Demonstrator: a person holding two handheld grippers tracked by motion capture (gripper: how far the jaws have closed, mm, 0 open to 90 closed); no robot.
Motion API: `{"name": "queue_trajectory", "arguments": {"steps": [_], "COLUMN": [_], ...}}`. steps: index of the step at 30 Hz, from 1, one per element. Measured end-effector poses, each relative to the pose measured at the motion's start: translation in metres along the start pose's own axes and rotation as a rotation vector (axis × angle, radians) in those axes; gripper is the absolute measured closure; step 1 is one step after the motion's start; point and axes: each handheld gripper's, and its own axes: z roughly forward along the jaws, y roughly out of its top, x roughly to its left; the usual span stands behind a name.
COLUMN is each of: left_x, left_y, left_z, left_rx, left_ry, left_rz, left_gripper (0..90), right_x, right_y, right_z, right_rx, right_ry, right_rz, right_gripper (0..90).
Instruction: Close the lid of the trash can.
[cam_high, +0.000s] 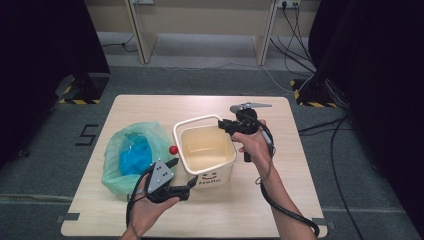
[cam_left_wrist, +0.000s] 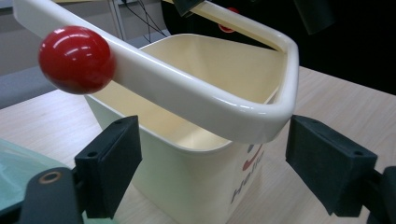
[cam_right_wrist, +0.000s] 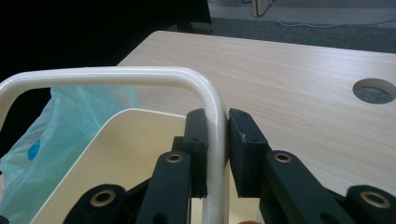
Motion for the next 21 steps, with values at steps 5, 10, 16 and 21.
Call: {"name": "queue_trajectory", "arguments": {"steps": [5,10,16,21], "left_x": [-0.001,0.000,0.002,0.004], "left_y": [-0.001,-0.003,-0.005,-0.007], "left_z": [0.002,0.005,0.010,0.013], "left_rx": [0.010,0.023,0.040,0.045], "left_ry": [-0.001,0.003,0.007,0.008], "left_rz": [-0.003,-0.003,-0.005,-0.017], "left_gripper": [17.7,17.8,18.2,18.6], "right_x": [-0.001,-0.001,-0.006,-0.010], "right_y": [-0.002,-0.005,-0.009,-0.013], "right_z": [-0.002,0.000,0.002,0.003], "right_rx": [0.020,0.037,0.053,0.053], "right_ry": [-0.018,-0.054,-0.078,-0.080], "right_rz": [0.004,-0.017,-0.014,0.005], "right_gripper": [77.3,76.5,76.1,75.0]}}
